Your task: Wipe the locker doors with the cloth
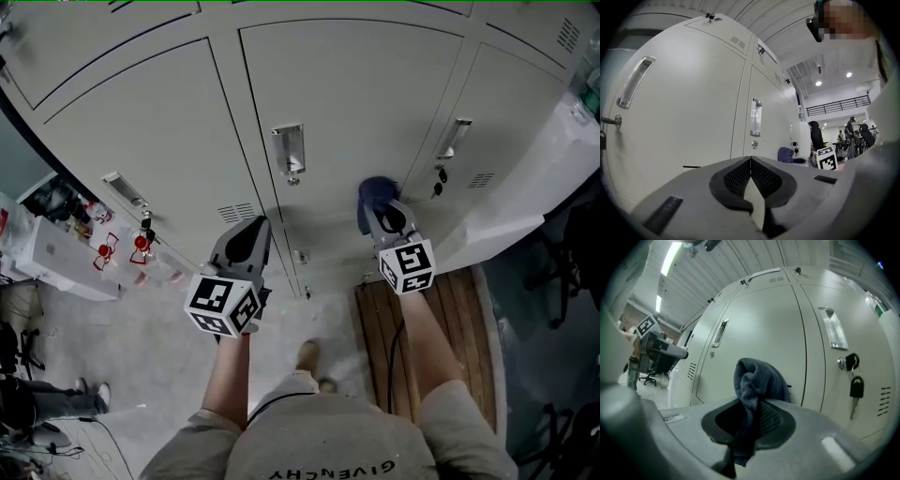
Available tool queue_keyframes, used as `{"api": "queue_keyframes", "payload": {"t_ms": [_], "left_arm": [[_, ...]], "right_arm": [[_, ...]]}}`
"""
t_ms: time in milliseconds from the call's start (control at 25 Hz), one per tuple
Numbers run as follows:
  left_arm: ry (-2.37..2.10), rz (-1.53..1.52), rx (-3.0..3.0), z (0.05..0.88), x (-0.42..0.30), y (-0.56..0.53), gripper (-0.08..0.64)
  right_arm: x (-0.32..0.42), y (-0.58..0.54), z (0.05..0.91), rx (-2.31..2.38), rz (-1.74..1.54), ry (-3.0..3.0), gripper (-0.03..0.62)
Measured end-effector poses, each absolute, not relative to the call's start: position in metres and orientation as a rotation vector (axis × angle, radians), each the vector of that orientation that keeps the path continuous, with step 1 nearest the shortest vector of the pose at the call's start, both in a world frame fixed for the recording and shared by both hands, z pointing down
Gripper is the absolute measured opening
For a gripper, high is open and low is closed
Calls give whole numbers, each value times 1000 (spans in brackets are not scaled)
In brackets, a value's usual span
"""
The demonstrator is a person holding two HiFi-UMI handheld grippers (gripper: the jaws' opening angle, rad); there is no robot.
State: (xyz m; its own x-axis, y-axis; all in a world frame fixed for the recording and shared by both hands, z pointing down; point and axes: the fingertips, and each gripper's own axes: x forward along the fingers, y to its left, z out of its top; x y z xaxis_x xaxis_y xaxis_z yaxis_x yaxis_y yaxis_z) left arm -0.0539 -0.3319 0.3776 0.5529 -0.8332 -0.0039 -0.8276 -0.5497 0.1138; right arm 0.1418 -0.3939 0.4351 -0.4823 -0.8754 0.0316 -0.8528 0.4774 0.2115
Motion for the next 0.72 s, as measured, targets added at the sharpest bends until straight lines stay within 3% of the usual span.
{"api": "queue_keyframes", "payload": {"t_ms": [320, 720], "left_arm": [[-1426, -92, 2687, 376, -47, -333, -2], [-1412, -156, 2738, 343, -29, -338, -2]], "right_arm": [[144, -389, 426, 1500, -242, -2580, 57], [159, -384, 231, 1602, -631, -2727, 58]]}}
